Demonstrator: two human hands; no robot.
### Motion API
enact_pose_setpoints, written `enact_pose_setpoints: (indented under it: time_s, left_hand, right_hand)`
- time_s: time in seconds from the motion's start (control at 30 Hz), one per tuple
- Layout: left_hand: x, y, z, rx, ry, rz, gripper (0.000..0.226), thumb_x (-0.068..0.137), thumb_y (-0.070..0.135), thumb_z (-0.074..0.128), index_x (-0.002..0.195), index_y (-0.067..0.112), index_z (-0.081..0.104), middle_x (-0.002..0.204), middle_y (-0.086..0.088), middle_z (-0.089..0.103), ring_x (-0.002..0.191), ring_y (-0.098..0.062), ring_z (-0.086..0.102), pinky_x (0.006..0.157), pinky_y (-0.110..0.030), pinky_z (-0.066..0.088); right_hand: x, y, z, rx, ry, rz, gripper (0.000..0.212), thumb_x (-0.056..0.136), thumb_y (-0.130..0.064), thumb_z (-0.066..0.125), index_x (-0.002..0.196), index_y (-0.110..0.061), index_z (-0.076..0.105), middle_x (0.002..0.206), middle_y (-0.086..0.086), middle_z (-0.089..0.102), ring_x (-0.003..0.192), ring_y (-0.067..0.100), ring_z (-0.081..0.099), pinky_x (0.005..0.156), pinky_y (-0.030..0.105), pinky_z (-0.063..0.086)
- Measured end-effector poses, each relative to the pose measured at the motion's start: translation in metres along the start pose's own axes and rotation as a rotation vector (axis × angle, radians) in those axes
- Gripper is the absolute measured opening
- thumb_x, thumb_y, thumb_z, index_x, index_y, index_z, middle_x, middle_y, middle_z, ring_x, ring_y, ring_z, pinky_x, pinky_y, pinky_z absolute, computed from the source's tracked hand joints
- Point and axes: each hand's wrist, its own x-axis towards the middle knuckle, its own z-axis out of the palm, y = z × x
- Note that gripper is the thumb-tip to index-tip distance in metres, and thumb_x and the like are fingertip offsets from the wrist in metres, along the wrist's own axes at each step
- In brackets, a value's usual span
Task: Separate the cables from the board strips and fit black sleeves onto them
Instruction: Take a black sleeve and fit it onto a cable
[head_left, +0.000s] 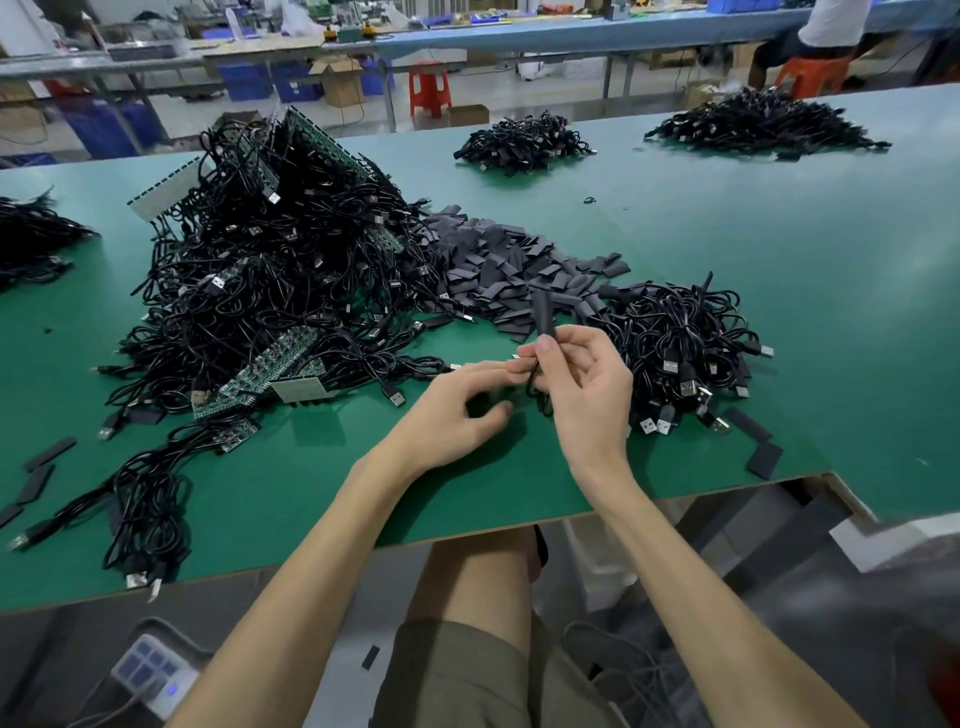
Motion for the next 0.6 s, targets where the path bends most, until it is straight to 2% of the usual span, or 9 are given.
enact_pose_setpoints:
  time_s: [0.1,0.17,0.23,0.33,0.47,0.6]
  left_hand:
    - [-0.001,0.0,0.002,0.174,0.008,0.066,0.042,0.09,0.03,0.077,0.128,0.017,0.068,0.136,0.003,0.059,0.119,-0.02,0.051,0.11,-0.033,0.038]
    - [-0.002,0.002,0.002,0.302,0.017,0.125,0.049,0.089,0.044,0.076,0.129,0.019,0.066,0.135,0.0,0.053,0.116,-0.022,0.046,0.106,-0.03,0.037]
    - [-0.002,0.004,0.003,0.364,0.011,0.166,0.054,0.09,0.051,0.071,0.132,0.018,0.063,0.139,0.0,0.052,0.123,-0.021,0.045,0.108,-0.031,0.036]
    - [-0.003,0.011,0.003,0.374,-0.013,0.193,0.044,0.097,0.047,0.062,0.128,0.016,0.06,0.134,0.002,0.059,0.125,-0.018,0.05,0.106,-0.03,0.038]
    - [-0.01,0.019,0.003,0.298,0.085,0.122,0.032,0.101,0.045,0.053,0.112,0.015,0.057,0.103,0.002,0.067,0.094,-0.015,0.056,0.087,-0.029,0.04]
    - [-0.012,0.02,0.002,0.293,0.175,0.079,0.034,0.103,0.045,0.049,0.108,0.013,0.057,0.096,0.001,0.067,0.084,-0.012,0.05,0.078,-0.024,0.034]
  right_hand:
    - [0.001,0.001,0.001,0.011,0.011,-0.008,0.006,0.104,-0.013,0.06,0.108,-0.011,0.056,0.095,0.011,0.077,0.091,0.031,0.076,0.081,0.047,0.062]
    - [0.001,0.0,0.001,0.022,0.012,-0.01,0.007,0.105,-0.011,0.058,0.109,-0.008,0.054,0.094,0.012,0.077,0.086,0.029,0.077,0.079,0.045,0.063]
    - [0.0,0.0,0.001,0.019,0.026,-0.01,0.009,0.105,-0.011,0.058,0.111,-0.006,0.054,0.095,0.011,0.076,0.084,0.028,0.077,0.079,0.043,0.063]
    - [0.0,0.001,0.001,-0.003,0.055,-0.015,0.01,0.105,-0.012,0.058,0.111,-0.006,0.054,0.095,0.011,0.075,0.085,0.027,0.077,0.084,0.044,0.061]
    - [0.002,0.003,0.0,-0.067,0.099,-0.021,0.004,0.103,-0.015,0.06,0.106,-0.015,0.057,0.094,0.01,0.073,0.083,0.019,0.071,0.08,0.035,0.056]
    - [0.003,0.004,0.0,-0.056,0.1,0.003,0.003,0.103,-0.016,0.058,0.106,-0.016,0.057,0.097,0.012,0.071,0.082,0.015,0.068,0.071,0.026,0.054]
